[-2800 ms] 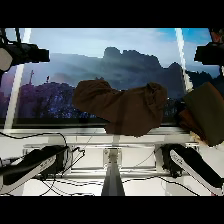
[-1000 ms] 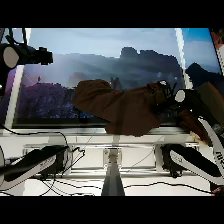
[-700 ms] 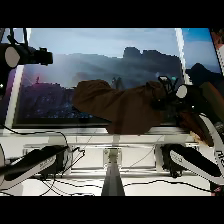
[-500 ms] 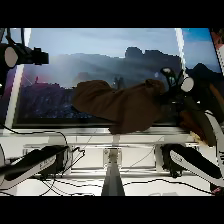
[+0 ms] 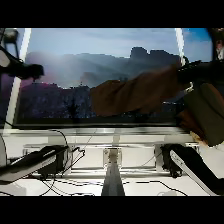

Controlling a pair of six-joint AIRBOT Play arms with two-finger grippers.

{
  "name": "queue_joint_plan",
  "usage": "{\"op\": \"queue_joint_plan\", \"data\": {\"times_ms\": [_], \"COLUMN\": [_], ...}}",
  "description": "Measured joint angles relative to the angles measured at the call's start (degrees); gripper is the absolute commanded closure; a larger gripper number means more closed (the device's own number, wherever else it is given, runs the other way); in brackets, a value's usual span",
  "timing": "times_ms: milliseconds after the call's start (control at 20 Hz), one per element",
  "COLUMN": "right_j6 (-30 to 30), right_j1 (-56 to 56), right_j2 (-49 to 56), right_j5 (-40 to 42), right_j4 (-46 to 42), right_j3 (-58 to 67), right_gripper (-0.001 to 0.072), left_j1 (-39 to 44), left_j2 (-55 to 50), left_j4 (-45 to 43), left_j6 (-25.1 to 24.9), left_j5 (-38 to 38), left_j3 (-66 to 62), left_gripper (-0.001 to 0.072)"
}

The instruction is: Fold the clothes and pants, and hang the long-sleeved shirts on hangers.

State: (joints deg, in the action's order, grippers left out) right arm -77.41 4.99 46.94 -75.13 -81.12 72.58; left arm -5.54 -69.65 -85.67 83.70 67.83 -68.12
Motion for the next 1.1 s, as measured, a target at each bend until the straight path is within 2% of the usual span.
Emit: {"op": "queue_joint_plan", "data": {"times_ms": [250,400,600,800,850,1000,1100], "right_j6": [0.00,0.00,0.00,0.00,0.00,0.00,0.00], "right_j1": [0.00,0.00,0.00,0.00,0.00,0.00,0.00], "right_j2": [-1.92,-1.49,-1.05,-0.90,-0.90,-0.90,-0.90], "right_j5": [-0.17,-0.15,-0.11,-0.13,-0.11,-0.09,-0.11], "right_j4": [-0.11,0.00,0.13,0.24,0.26,0.31,0.28], "right_j3": [1.66,1.92,2.05,2.05,2.05,2.05,2.05], "right_gripper": [0.0694,0.0694,0.0694,0.0694,0.0694,0.0694,0.0694], "left_j1": [2.45,6.93,13.81,18.08,19.04,21.57,22.75], "left_j2": [-8.55,-14.64,-20.65,-23.71,-24.15,-24.98,-25.20], "left_j4": [27.98,38.95,45.42,48.22,48.63,48.81,48.48], "left_j6": [-12.00,-17.51,-23.85,-26.03,-26.32,-26.73,-26.93], "left_j5": [1.27,0.44,-5.55,-9.81,-10.54,-14.08,-16.02], "left_j3": [8.44,10.21,10.91,11.04,11.04,11.04,10.51], "left_gripper": [0.0273,0.0275,0.0275,0.0305,0.0328,0.0695,0.0693]}}
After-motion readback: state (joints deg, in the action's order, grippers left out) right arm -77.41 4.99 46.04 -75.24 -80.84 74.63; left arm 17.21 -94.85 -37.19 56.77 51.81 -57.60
